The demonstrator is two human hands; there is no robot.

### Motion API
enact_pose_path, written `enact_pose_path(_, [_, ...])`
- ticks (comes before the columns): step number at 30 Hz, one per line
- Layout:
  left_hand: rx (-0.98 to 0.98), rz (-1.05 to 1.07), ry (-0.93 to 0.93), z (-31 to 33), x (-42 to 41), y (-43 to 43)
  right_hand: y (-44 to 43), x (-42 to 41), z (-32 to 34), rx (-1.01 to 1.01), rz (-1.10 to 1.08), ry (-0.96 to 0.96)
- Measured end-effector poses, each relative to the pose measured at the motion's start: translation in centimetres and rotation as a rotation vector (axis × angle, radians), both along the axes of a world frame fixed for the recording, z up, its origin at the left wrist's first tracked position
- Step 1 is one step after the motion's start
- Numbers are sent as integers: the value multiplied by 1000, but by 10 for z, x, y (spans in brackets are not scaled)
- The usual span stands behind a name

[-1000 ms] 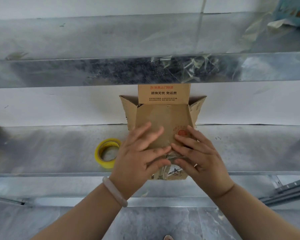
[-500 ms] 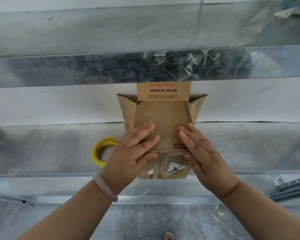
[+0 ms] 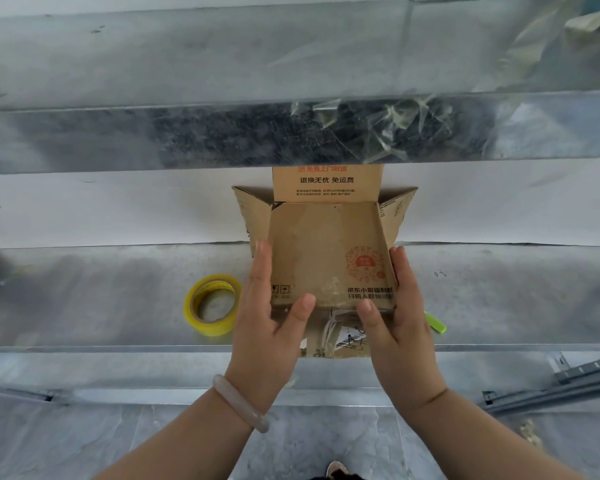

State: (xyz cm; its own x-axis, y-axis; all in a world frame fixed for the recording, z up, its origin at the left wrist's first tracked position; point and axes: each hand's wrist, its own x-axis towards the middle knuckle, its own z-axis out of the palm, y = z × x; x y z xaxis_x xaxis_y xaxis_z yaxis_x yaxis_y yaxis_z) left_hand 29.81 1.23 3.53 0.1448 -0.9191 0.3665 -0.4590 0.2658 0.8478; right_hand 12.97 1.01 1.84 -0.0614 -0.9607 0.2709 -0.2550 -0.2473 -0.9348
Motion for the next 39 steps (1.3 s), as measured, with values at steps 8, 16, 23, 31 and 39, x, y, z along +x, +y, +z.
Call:
enact_pose_path(8, [182, -66, 320, 12, 0, 6, 8, -1, 20, 165, 60, -234])
enact_pose_path(16, [191, 101, 123, 22, -19, 0, 2, 20, 29, 219, -166, -244])
enact_pose_path(23, [48, -111, -163, 5, 9, 8, 6, 7, 24, 180, -3, -190])
enact_pose_path(31, [27, -60, -218, 29, 28, 11, 34, -28, 17, 30, 34, 106])
enact_pose_path(39, [174, 15, 243, 63, 20, 47, 77, -33, 24, 20, -252, -302])
